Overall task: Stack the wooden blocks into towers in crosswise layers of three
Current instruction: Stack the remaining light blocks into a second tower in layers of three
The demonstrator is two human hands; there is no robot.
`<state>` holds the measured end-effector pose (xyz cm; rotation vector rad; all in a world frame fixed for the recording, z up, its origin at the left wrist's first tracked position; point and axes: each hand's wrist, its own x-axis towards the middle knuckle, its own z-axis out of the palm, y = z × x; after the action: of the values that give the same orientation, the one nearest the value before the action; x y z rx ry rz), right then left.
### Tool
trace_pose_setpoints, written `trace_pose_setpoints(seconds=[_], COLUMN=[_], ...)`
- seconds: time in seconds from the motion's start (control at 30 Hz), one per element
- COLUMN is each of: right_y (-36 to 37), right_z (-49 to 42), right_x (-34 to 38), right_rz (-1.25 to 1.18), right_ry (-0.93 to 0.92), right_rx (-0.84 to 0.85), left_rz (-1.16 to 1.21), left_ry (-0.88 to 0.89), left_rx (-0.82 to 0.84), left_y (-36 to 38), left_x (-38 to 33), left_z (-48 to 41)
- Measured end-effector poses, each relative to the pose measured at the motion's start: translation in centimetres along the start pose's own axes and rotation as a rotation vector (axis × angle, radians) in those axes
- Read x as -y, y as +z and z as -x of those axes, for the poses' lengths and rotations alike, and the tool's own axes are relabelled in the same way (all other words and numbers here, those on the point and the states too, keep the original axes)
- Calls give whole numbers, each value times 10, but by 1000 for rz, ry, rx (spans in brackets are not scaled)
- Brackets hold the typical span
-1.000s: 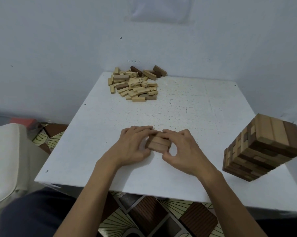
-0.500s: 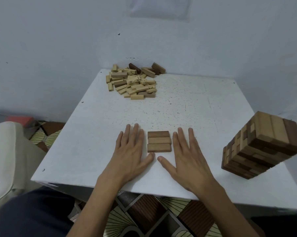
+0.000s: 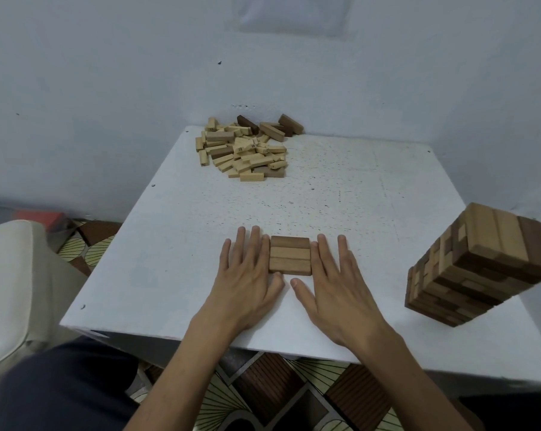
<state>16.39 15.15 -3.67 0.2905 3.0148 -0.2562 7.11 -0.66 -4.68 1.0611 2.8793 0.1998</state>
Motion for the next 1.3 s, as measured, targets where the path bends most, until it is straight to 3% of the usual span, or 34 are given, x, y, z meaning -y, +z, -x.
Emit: trace_pose_setpoints(seconds=[0.17,0.4,0.97,1.3], right_y=[-5,-25,-33,-95], right_z=[-1,-9,-10,31], right_x=[-4,-13,-7,11], right_rz=[-35,-387,-357,-304], right_ry=[22,-109,-127,-187], right_rx=[-7,-32,-59,-284], left_rz=[44,366,457,515], left_ry=[4,169,229,268], left_rx=[31,-42,-115,-203], left_y=[-6,-15,-15,-92], left_x=[5,32,37,21], left_z=[0,-9,-19,5])
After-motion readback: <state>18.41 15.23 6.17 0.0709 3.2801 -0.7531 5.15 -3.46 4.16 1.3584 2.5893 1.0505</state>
